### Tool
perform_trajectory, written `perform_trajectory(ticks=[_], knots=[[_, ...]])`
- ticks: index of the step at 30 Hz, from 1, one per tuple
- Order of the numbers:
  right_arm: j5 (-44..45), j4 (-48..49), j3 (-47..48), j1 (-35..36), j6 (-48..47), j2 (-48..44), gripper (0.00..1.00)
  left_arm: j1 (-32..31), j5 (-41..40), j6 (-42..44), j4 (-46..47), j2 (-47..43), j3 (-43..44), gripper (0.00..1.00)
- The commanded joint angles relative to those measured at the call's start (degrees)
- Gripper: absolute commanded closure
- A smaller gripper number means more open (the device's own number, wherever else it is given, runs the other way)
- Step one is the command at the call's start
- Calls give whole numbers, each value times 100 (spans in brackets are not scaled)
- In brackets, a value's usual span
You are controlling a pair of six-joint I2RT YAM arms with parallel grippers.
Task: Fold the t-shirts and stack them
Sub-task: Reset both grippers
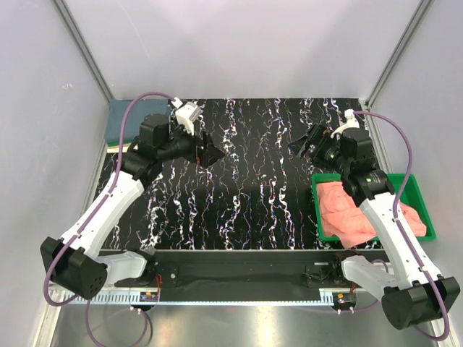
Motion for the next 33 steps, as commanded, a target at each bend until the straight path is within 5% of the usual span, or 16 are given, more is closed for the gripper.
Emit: perform_trajectory(ticks=[1,33], knots=[[257,83,32,-33,139,-181,0,-5,65,119,324,-314,-91,1],[486,48,-126,-16,-89,-287,0,4,-31,207,413,-340,-135,1]])
